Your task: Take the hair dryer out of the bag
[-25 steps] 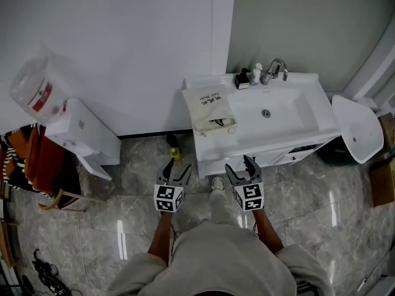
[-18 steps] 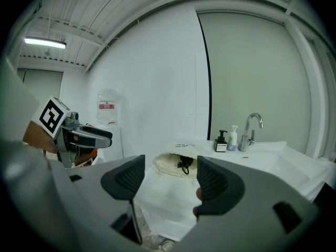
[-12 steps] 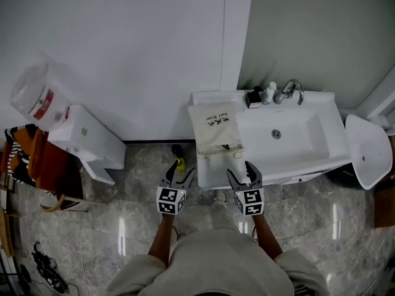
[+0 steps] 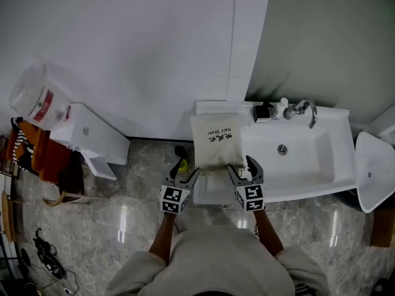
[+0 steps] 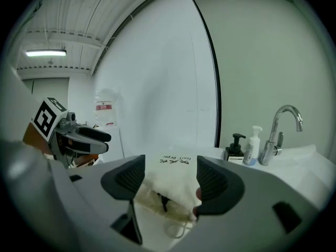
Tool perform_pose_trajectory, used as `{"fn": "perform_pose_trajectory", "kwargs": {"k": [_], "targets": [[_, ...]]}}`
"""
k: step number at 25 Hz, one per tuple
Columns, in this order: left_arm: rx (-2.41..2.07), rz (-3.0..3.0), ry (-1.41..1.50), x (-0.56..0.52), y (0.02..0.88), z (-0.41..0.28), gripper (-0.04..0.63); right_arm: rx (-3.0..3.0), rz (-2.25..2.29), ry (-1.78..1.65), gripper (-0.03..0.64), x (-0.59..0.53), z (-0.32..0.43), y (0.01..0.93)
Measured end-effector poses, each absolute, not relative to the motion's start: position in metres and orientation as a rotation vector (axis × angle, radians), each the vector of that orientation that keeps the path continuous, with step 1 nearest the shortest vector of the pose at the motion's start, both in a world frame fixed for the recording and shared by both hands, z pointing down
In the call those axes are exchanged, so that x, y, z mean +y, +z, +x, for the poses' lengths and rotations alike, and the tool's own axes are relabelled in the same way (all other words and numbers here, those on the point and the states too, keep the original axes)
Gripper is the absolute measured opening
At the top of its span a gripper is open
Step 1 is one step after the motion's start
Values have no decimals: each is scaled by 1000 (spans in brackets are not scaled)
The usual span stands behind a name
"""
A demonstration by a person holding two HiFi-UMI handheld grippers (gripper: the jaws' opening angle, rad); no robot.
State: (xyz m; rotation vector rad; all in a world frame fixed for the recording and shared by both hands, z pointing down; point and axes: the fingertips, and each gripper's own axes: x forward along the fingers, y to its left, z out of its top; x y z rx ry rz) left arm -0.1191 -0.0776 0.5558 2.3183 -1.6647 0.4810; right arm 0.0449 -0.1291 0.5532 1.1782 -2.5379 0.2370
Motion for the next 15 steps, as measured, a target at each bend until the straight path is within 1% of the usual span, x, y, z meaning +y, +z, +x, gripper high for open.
{"fn": "perform_pose_trajectory", "kwargs": {"k": [7,15], "targets": [[-1652,2307,528,-118,567,-106,276,-2556,1128,271,293,-177,44,564],[-1583,2328,588,-136,577,-91,276,-2545,1092,347,291,-189,41,588]]}}
